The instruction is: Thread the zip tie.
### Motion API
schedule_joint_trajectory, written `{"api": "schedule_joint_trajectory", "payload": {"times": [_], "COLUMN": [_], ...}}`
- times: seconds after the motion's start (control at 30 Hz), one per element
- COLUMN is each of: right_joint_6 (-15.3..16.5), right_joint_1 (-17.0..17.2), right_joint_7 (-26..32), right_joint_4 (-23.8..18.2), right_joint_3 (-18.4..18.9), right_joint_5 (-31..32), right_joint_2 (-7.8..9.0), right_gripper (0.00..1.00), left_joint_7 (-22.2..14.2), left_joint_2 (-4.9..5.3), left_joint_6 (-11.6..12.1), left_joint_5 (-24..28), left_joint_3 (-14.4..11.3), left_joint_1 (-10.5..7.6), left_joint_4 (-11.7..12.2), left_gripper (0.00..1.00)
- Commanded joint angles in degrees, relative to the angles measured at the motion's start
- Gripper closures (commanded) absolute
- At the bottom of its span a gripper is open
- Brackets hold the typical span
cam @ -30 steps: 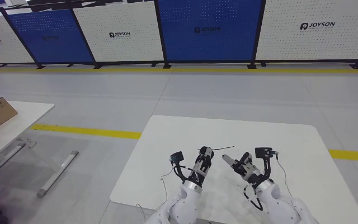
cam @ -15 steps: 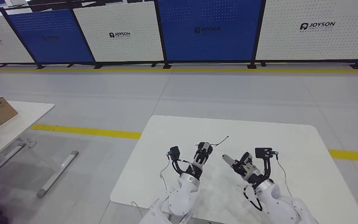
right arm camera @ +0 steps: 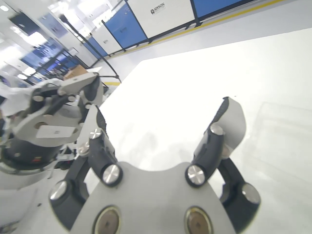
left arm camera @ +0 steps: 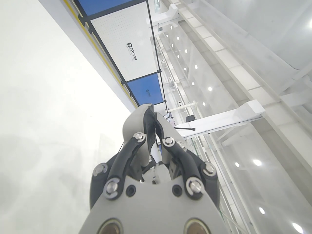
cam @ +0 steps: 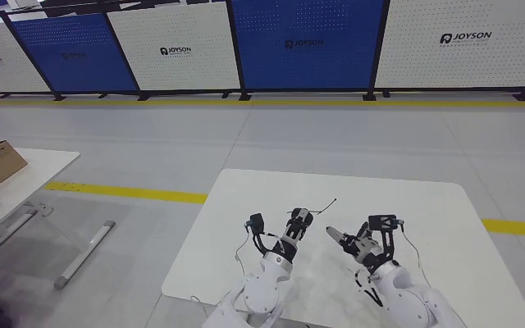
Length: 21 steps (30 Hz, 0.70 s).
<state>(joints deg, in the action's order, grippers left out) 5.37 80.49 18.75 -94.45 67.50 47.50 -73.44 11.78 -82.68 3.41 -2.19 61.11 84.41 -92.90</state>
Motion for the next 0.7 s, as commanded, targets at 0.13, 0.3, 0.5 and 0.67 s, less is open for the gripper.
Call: {"api": "schedule_joint_trajectory", "payload": {"times": [0.13, 0.3, 0.5, 0.67], "right_joint_6": [-0.50, 1.56, 0.61, 0.61], "right_joint_1": [-2.70, -4.01, -3.95, -3.95], "right_joint_7": [2.32, 2.99, 2.27, 2.27], "right_joint_4": [1.44, 2.57, 2.71, 2.71], "right_joint_3": [-0.88, -2.11, -2.04, -2.04], "right_joint_5": [4.94, 7.34, 8.25, 8.25], "right_joint_2": [0.05, 0.06, 0.05, 0.05], "right_gripper": [0.00, 0.00, 0.00, 0.00], "left_joint_7": [-0.20, 0.58, 0.77, 0.77], "left_joint_2": [0.09, 0.01, -0.01, -0.01], "left_joint_6": [1.09, 2.47, 2.70, 2.70], "left_joint_5": [-1.10, -1.77, -1.78, -1.78], "left_joint_3": [-0.48, -1.55, -1.67, -1.67], "left_joint_1": [0.84, 1.65, 1.69, 1.69], "left_joint_4": [-0.50, -0.68, -0.65, -0.65], "left_gripper": [1.00, 1.00, 1.00, 1.00]}}
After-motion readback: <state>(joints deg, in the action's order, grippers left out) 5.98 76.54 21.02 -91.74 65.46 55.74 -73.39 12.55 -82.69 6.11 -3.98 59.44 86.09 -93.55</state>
